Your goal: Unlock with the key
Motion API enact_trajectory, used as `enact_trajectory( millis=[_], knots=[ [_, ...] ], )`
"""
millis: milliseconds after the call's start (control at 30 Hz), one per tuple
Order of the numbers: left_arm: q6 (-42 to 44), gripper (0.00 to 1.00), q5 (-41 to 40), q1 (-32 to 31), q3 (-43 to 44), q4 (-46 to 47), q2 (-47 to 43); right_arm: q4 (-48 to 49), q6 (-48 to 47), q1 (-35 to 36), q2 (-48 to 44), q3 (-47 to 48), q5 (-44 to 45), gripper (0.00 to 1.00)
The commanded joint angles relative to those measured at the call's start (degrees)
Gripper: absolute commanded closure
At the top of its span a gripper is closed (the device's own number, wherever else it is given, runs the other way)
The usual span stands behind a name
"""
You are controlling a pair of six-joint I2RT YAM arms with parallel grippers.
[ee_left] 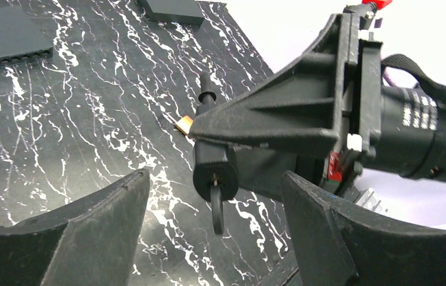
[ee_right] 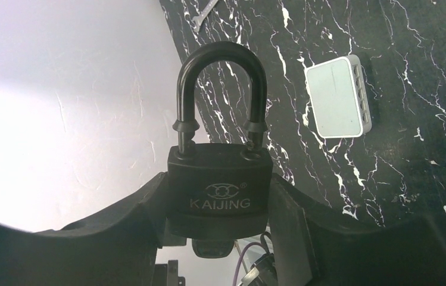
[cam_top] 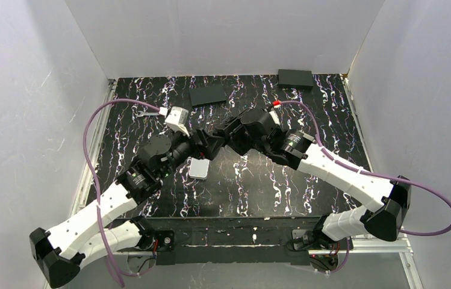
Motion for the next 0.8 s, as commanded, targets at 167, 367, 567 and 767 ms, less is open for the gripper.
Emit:
enact_trajectory(
  millis=[167, 367, 567, 767],
  knots=[
    [-3.5, 0.42, 0.7, 1.0, 0.9, 8.6, 6.0, 8.3, -1.9, -0.1, -2.8, 1.4, -1.4, 0.99],
    [-4.7, 0.74, 0.9, 1.2, 0.6, 9.6, 8.1, 11.2, -3.0, -0.1, -3.2, 1.1, -2.0, 0.99],
    [-5.2, 1.0, -1.9, 1.6, -0.5, 10.4, 6.6, 13.1, -5.2, -0.1, -3.7, 0.2, -1.3, 0.99],
    [-5.3, 1.0, 0.0, 2.6, -2.2, 10.4, 3.4, 20.6, -12.8, -0.1, -8.5, -6.2, 3.3, 0.52]
  ],
)
